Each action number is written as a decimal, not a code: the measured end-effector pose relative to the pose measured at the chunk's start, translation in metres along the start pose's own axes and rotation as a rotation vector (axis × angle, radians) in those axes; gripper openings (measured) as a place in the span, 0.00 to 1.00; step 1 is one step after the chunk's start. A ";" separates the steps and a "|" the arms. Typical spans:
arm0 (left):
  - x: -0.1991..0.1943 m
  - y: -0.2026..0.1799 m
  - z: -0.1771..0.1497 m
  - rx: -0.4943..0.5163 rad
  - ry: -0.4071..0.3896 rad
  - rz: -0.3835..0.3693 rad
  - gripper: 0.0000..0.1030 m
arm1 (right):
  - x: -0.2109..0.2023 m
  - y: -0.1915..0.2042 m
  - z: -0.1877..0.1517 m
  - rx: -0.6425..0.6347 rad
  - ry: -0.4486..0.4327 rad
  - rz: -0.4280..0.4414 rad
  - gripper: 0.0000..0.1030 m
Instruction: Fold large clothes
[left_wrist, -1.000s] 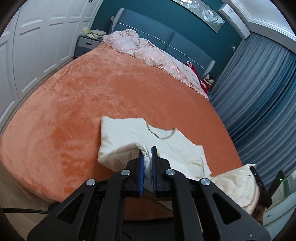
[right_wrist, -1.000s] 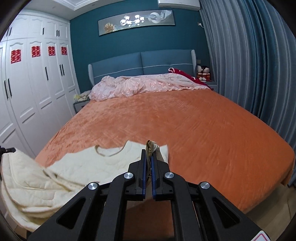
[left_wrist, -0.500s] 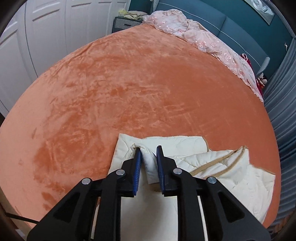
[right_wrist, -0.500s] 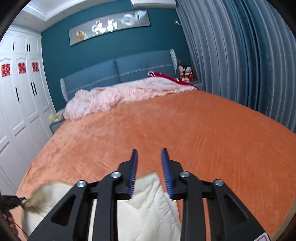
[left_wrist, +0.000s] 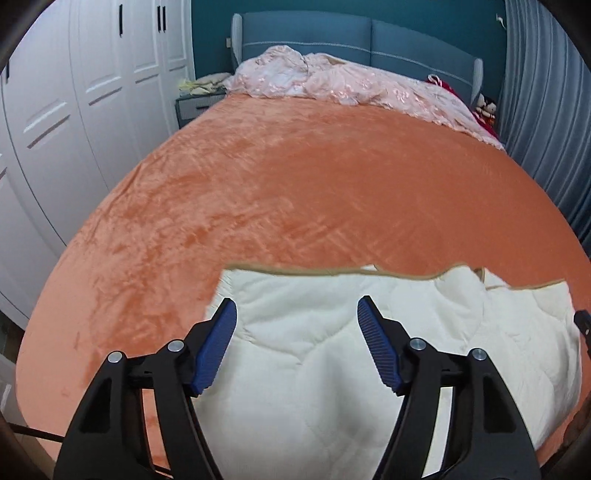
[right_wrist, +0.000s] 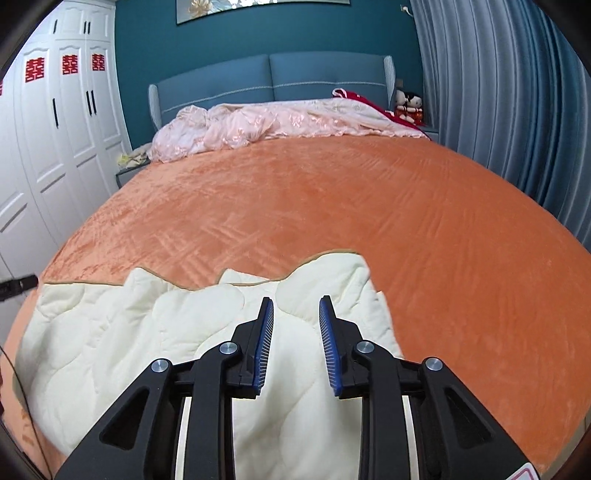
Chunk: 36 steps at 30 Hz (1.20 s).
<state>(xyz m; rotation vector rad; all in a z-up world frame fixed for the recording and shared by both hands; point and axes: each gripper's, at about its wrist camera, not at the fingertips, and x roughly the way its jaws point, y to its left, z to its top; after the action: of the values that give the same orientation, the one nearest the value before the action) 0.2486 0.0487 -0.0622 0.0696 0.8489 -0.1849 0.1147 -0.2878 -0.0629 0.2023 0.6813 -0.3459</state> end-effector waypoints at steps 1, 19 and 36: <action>0.011 -0.006 -0.003 0.006 0.018 0.003 0.63 | 0.009 0.002 0.002 -0.005 0.011 -0.007 0.22; 0.104 -0.013 -0.026 -0.065 0.057 0.069 0.64 | 0.117 -0.031 -0.013 0.113 0.142 -0.121 0.17; 0.118 -0.021 -0.020 -0.036 0.078 0.121 0.65 | 0.113 -0.021 -0.002 0.073 0.125 -0.157 0.17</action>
<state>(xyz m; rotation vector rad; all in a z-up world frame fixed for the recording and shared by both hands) 0.3062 0.0150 -0.1635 0.0947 0.9222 -0.0539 0.1874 -0.3348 -0.1389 0.2425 0.8107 -0.5119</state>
